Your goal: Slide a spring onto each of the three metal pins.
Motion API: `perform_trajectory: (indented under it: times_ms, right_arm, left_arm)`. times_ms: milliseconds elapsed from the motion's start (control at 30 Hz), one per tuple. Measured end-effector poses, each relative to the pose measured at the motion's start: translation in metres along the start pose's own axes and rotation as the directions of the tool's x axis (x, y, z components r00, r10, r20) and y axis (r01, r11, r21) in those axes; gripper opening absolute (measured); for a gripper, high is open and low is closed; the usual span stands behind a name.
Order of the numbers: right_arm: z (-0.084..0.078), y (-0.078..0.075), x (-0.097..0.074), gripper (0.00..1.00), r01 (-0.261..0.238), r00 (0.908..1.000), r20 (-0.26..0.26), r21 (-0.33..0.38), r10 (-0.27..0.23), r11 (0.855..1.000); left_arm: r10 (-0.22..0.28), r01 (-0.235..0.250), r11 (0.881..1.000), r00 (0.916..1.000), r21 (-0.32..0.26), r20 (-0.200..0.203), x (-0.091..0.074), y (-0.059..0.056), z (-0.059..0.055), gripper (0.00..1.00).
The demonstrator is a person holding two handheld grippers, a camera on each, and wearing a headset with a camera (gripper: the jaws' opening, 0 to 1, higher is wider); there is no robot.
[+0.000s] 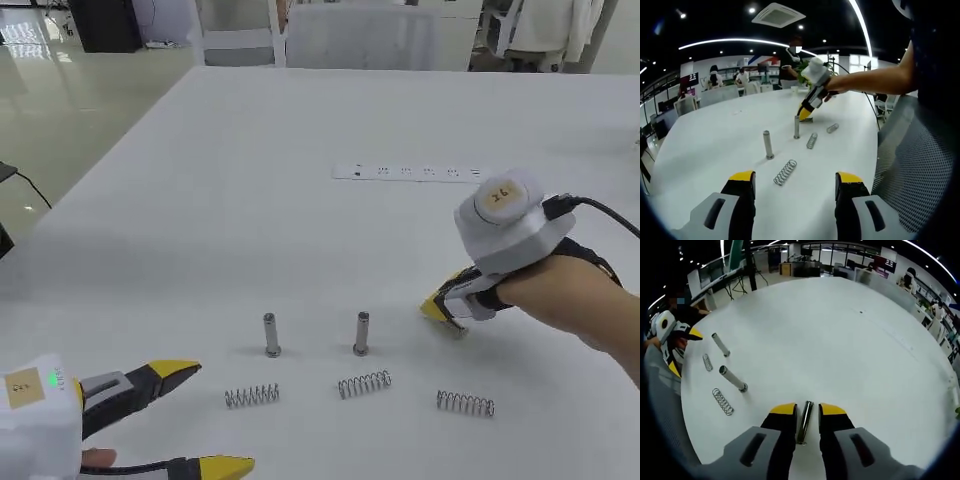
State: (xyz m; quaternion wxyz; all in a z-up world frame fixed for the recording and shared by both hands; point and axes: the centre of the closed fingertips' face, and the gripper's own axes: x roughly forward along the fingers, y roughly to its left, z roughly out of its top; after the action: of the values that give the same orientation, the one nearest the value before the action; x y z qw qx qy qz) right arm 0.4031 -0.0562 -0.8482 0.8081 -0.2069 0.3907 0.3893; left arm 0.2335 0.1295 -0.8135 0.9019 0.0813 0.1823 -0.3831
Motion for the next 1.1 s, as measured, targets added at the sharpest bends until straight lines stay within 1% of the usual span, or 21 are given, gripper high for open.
perform_trajectory:
  times_ms: [233,333,433,600,733,867,1067,1100]
  right_arm:
    - [-0.0010,0.0022,0.0040,0.11,0.002,0.9998,-0.022,0.008,-0.002,1.000]
    - [-0.0010,0.0008,0.0053,0.10,0.012,0.9995,-0.031,0.011,-0.011,1.000]
    - [-0.0037,-0.0003,0.0068,0.08,0.020,0.9984,-0.052,0.009,-0.020,1.000]
    - [-0.0040,0.0026,0.0090,0.07,0.015,0.9983,-0.056,0.012,-0.014,1.000]
    - [-0.0038,0.0034,0.0093,0.07,0.025,0.9977,-0.063,0.005,-0.025,1.000]
    - [-0.0040,0.0029,0.0094,0.06,0.026,0.9974,-0.068,0.040,-0.023,0.999]
    - [-0.0049,0.0063,0.0054,0.06,0.029,0.9978,-0.062,0.044,-0.026,0.999]
    - [-0.0039,0.0067,0.0039,0.06,0.030,0.9982,-0.052,0.046,-0.028,0.999]
  left_arm:
    - [0.001,-0.001,1.000,1.0000,-0.006,-0.004,-0.0007,0.0016,-0.0025,0.59]
    - [0.002,-0.002,1.000,1.0000,-0.007,-0.007,-0.0012,0.0019,-0.0033,0.59]
    - [0.003,-0.003,1.000,1.0000,-0.008,-0.008,-0.0020,0.0021,-0.0038,0.59]
    - [0.008,-0.008,1.000,0.9999,-0.012,-0.012,-0.0041,0.0032,-0.0059,0.58]
    - [0.011,-0.011,1.000,0.9999,-0.013,-0.012,-0.0047,0.0034,-0.0062,0.58]
    - [0.011,-0.011,1.000,0.9999,-0.011,-0.012,-0.0044,0.0031,-0.0059,0.58]
    - [0.013,-0.013,1.000,0.9999,-0.006,-0.008,-0.0053,0.0037,-0.0034,0.58]
    - [0.014,-0.014,1.000,0.9999,-0.005,-0.008,-0.0056,0.0039,-0.0033,0.58]
